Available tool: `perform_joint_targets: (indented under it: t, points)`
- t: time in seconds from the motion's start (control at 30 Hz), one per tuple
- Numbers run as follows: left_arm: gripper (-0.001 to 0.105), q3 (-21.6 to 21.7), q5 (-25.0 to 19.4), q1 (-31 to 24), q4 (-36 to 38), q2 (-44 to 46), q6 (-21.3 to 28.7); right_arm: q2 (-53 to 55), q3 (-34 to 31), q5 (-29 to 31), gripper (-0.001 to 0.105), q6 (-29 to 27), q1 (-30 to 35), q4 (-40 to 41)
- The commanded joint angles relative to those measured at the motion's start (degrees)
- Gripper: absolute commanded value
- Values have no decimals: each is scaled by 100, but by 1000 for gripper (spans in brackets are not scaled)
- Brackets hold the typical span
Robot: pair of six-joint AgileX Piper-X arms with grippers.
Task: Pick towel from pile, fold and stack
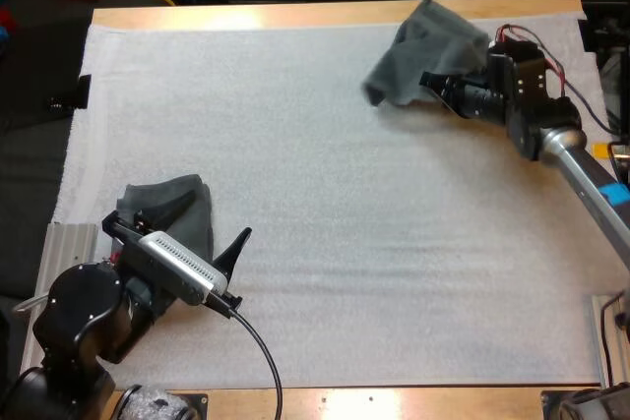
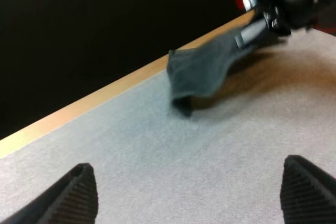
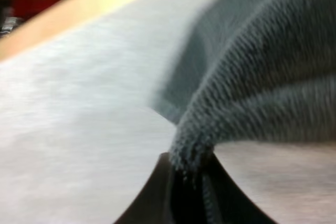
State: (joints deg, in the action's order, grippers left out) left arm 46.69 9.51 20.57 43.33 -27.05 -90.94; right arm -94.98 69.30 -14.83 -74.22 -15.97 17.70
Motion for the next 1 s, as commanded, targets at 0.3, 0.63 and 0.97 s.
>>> perform_joint_targets:
  t: [0.3, 0.63, 0.97]
  points:
    - [70, 49, 450, 19, -46, -3, -43, 1407, 6, -79, 1, -107, -500, 240]
    - [70, 49, 450, 19, -46, -3, -43, 2104, 6, -79, 1, -107, -1205, 1094]
    - [70, 49, 450, 19, -46, -3, -43, 2389, 6, -442, 1, -107, -2135, 1309]
